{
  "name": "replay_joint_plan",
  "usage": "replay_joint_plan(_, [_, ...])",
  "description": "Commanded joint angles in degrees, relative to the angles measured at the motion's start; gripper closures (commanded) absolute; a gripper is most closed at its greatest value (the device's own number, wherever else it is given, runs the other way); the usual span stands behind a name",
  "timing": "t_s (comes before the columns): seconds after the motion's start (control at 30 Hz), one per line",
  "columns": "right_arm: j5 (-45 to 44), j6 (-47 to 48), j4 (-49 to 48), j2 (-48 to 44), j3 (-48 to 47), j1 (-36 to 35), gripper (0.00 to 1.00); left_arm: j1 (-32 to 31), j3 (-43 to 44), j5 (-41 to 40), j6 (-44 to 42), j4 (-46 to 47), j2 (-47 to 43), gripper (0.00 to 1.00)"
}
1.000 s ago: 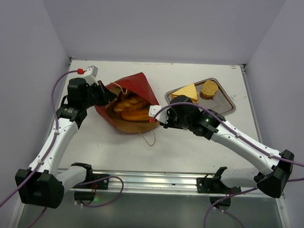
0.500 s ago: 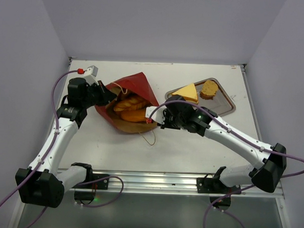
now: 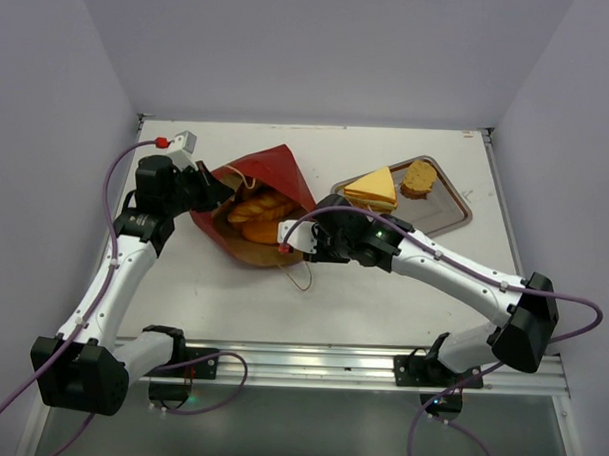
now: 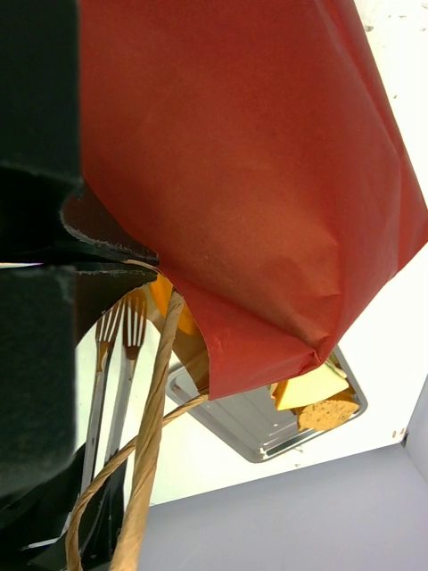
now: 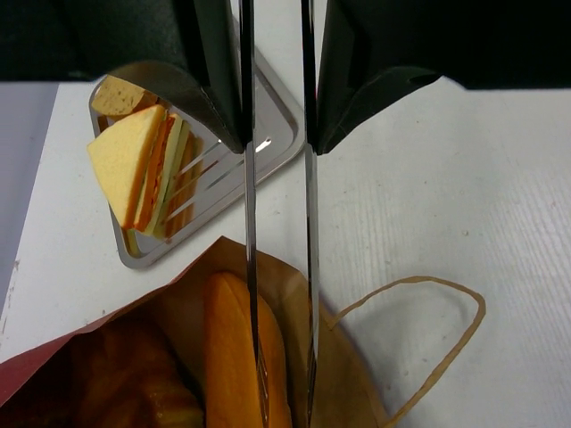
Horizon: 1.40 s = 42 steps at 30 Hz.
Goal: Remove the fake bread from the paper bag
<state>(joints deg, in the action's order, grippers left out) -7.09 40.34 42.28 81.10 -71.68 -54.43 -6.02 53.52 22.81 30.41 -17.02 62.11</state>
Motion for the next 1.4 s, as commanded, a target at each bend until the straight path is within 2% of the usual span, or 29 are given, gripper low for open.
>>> replay_joint_plan(0.0, [-4.41, 0.88, -2.99, 0.72, -3.12, -0.67, 0.59, 0.13, -0.17, 0.92, -0.27, 1.46, -0.85, 1.00])
replay_joint_plan(0.47, [-9.60, 1.94, -5.54, 3.27, -1.18, -1.99, 0.50, 0.13, -0.34, 1.19, -0.36, 2.07, -0.58, 1.00])
replay_joint_plan(1.37, [-20.50, 1.32, -8.09, 12.50, -1.62, -4.01, 0.50, 0.13, -0.61, 1.89, -0.27, 2.16, -0.93, 1.00])
